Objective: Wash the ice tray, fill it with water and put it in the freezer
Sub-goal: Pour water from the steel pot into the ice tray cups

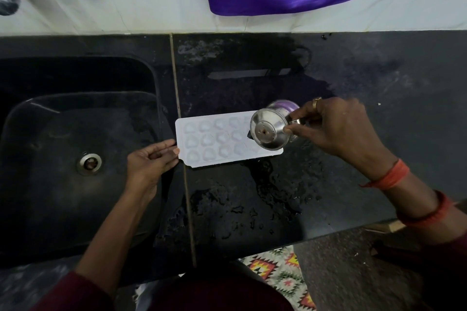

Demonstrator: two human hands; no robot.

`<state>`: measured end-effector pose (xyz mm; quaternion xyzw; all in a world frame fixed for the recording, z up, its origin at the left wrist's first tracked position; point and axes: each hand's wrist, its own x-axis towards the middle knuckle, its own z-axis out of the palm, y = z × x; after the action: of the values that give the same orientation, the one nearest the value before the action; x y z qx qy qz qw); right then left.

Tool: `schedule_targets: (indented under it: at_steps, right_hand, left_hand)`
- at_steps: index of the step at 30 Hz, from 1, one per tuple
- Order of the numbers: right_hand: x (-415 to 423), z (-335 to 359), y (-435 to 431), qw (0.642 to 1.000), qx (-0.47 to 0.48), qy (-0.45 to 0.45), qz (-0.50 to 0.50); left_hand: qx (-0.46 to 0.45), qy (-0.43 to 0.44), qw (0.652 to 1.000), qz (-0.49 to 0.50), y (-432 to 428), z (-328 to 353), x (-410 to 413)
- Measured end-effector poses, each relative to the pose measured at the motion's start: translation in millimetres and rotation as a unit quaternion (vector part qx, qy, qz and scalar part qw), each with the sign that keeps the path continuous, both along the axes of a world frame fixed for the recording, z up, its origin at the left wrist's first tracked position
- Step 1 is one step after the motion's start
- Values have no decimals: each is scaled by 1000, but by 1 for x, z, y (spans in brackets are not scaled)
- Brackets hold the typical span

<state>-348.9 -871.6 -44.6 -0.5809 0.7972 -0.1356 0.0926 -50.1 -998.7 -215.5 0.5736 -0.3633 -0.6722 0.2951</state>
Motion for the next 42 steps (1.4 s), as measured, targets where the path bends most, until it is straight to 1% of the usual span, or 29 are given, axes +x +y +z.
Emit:
schedule_targets:
  at_steps: [6,18,42]
  right_hand:
    - [0,0,0,1000,-3,0,1]
    - [5,1,-1,999,-16,-41,-15]
    - [19,-13,-10,999,-12,-27,17]
  left_hand:
    - [1,4,1000,1,0,0,0]
    - [0,8,1000,3,0,0,0]
    - [7,7,1000,7,1,3,0]
